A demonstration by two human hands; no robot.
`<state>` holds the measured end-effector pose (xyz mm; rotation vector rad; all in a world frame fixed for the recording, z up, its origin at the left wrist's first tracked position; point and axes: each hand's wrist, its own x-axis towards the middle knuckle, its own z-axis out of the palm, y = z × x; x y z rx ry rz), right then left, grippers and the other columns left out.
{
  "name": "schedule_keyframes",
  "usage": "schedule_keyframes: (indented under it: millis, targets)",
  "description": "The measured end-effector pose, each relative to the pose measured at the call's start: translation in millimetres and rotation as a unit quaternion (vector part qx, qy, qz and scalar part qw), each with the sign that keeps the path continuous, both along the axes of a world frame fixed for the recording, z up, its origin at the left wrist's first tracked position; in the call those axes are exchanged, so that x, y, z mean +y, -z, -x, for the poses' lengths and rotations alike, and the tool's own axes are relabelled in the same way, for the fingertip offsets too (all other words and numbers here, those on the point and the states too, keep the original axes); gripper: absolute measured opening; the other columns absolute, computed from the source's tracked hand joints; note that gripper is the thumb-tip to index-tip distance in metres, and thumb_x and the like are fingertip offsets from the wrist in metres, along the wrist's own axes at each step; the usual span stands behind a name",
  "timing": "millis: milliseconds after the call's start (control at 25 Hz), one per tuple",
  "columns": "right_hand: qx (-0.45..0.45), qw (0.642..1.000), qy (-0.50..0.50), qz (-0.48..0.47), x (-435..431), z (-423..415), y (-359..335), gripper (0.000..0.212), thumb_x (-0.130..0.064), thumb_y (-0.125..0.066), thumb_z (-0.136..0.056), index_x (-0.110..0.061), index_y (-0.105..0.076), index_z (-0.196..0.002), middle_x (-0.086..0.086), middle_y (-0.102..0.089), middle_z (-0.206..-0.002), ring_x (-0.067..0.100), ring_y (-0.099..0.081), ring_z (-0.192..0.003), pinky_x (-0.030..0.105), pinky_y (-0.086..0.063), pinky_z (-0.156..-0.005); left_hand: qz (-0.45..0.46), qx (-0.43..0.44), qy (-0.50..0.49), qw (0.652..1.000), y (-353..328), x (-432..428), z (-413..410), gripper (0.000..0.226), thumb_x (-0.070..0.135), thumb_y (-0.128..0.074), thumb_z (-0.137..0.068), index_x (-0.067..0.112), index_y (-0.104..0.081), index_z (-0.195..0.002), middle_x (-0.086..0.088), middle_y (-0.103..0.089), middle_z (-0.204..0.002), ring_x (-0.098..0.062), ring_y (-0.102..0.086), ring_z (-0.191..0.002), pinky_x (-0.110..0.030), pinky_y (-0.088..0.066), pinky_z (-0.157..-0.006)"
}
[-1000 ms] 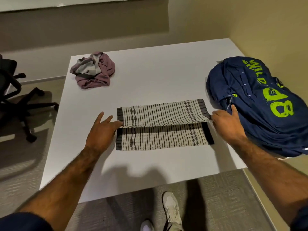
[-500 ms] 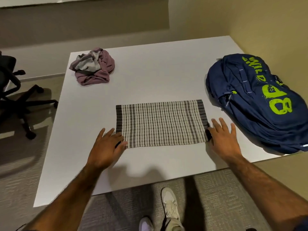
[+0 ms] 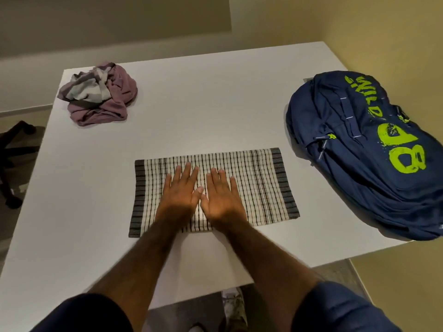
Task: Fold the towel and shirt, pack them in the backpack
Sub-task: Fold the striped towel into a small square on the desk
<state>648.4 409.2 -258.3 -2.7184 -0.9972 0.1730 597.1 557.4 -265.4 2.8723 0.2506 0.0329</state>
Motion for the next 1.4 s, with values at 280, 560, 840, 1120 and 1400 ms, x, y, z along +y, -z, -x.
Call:
schedule_keyframes:
  millis: [280, 560, 840, 1120, 1400]
  targets:
    - [0.034, 0.999, 0.039, 0.011, -48.6, -43.6, 3.1, 0.072, -0.053, -0.028, -0.102, -0.018, -0.008, -0.162, 0.002, -0.001, -0.171, 0.018, 0.007, -0.157, 0.053, -0.003, -0.126, 0.0, 0.034, -0.026, 0.999, 11.2, 12.4, -0.3, 0.069, 0.064, -0.02, -0.103, 0.032, -0.008, -0.163, 0.007, 0.003, -0.172, -0.017, 0.008, -0.158, -0.05, -0.004, -0.127]
    - [0.001, 0.971, 0.216, 0.101, -128.0, -104.1, -1.8, 0.077, -0.055, -0.005, -0.102, -0.007, 0.003, -0.161, 0.013, 0.009, -0.169, 0.026, 0.012, -0.156, 0.052, 0.001, -0.126, -0.026, 0.056, -0.138, 0.989, -1.2, 47.4, 3.6, 0.07, 0.058, -0.012, -0.103, 0.022, -0.006, -0.164, -0.006, 0.0, -0.172, -0.027, 0.004, -0.158, -0.057, -0.003, -0.126]
    - [0.008, 0.998, -0.056, 0.022, -6.2, -73.8, 0.7, 0.066, -0.042, -0.026, -0.105, -0.011, -0.013, -0.162, 0.01, -0.008, -0.17, 0.023, 0.004, -0.157, 0.054, -0.008, -0.125, 0.011, 0.059, -0.016, 0.998, 3.0, -9.9, -58.2, 0.062, 0.044, -0.014, -0.106, 0.028, 0.003, -0.163, 0.004, 0.014, -0.171, -0.016, 0.019, -0.155, -0.052, -0.001, -0.126]
    - [0.036, 0.994, 0.054, 0.085, -70.8, -130.2, 5.2, 0.074, -0.061, -0.01, -0.102, -0.02, 0.012, -0.16, 0.0, 0.021, -0.167, 0.016, 0.021, -0.153, 0.05, 0.007, -0.126, -0.003, 0.068, -0.077, 0.995, 5.1, 62.6, -26.1, 0.067, 0.06, -0.015, -0.104, 0.031, 0.001, -0.163, 0.005, 0.007, -0.171, -0.017, 0.011, -0.157, -0.05, -0.001, -0.127]
    - [-0.025, 0.987, 0.045, 0.153, -109.8, -170.6, -4.9, 0.082, -0.065, 0.001, -0.101, -0.009, 0.013, -0.159, 0.01, 0.02, -0.167, 0.022, 0.021, -0.154, 0.046, 0.009, -0.126, -0.068, 0.112, -0.131, 0.983, -13.8, 107.6, -16.4, 0.073, 0.065, 0.01, -0.099, 0.026, 0.015, -0.16, 0.003, 0.024, -0.168, -0.019, 0.024, -0.154, -0.05, 0.018, -0.123]
